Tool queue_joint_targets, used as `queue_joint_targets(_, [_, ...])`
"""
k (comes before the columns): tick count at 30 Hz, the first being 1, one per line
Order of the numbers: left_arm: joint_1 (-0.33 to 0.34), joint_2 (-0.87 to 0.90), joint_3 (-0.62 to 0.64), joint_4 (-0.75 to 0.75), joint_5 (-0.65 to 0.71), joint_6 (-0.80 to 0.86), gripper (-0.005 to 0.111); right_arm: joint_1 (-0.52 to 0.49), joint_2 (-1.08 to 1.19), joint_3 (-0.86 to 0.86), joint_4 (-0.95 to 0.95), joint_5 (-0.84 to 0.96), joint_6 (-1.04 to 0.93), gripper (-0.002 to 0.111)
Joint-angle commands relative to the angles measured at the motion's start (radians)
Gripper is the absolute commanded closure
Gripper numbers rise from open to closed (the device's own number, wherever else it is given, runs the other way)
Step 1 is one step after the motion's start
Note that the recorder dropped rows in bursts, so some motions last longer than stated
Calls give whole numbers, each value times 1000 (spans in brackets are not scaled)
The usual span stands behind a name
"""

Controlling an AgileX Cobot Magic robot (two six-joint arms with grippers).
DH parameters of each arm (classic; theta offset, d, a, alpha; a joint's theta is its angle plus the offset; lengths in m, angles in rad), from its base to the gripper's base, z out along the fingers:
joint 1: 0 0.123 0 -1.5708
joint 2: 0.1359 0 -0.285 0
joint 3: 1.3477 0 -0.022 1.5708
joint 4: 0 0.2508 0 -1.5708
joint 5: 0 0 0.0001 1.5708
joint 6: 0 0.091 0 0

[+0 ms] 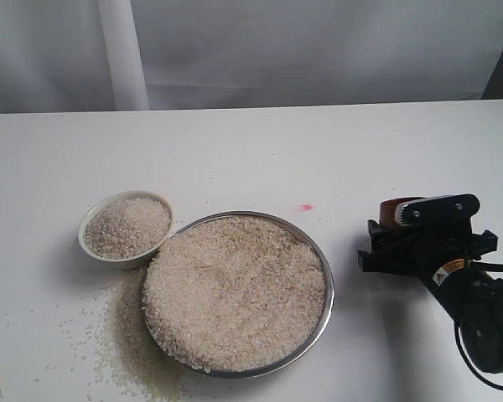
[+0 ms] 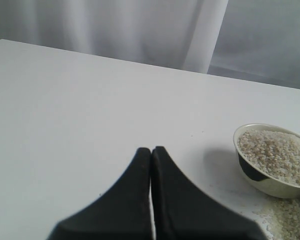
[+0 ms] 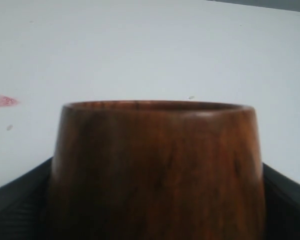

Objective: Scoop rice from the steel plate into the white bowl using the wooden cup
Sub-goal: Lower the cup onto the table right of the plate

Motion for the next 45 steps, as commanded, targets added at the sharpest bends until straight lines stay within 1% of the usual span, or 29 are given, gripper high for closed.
queue_joint_targets(1, [-6,0,-4,-6,-6,0,107,-8,1,6,9,-16,-11,31])
queue_joint_targets(2, [-6,0,-4,-6,-6,0,107,-8,1,6,9,-17,-11,29])
queue_joint_targets(5, [-6,0,-4,-6,-6,0,107,-8,1,6,9,-29,-11,27])
queue_joint_targets(29, [-6,0,-4,-6,-6,0,107,-8,1,28,26,-63,-12,27])
queue_joint_targets(31, [-6,0,-4,-6,-6,0,107,-8,1,31,25,-76,-12,24])
queue_joint_targets(36, [-6,0,-4,-6,-6,0,107,-8,1,36,10,-76,-12,4])
queue_joint_targets(37, [-6,0,-4,-6,-6,0,107,-8,1,36,10,-76,-12,3])
queue_joint_targets(45, [-6,0,-4,-6,-6,0,107,-8,1,51,17,-76,-12,3])
